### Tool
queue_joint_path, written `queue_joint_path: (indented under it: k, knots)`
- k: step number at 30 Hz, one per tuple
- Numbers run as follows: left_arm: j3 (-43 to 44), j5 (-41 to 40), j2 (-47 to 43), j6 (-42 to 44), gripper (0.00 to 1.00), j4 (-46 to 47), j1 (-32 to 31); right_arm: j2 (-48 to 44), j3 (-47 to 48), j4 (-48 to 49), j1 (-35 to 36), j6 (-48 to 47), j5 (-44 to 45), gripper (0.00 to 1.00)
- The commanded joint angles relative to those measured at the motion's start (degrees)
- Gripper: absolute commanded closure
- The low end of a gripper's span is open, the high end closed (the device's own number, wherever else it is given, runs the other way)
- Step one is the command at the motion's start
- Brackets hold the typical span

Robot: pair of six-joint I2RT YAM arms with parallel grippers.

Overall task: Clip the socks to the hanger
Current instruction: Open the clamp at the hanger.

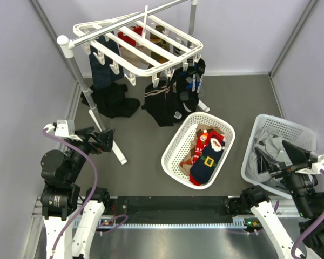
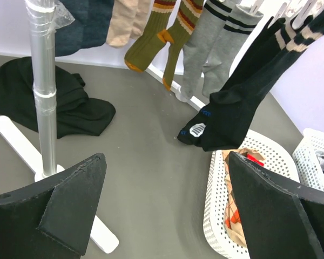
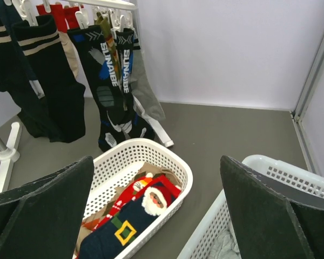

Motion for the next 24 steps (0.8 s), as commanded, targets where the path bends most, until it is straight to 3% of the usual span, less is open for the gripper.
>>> queue_joint_path:
  k: [1, 13, 24]
  knots:
    - [1.52, 2.21, 0.87, -0.52, 0.01, 4.15, -0.09, 1.52, 0.87, 1.23, 0.80, 0.01, 0.39, 0.01]
    - [4.50, 4.23, 6.40, 0.81, 0.01, 6.00, -0.09, 8.73, -0.01, 1.41, 0.88, 2.99, -9.18, 0.01]
    - [14.17, 6.43, 16.86, -0.51, 0.01, 5.83, -0.09, 20.67, 1.22, 2.89, 0.80, 7.38, -18.21, 0.01]
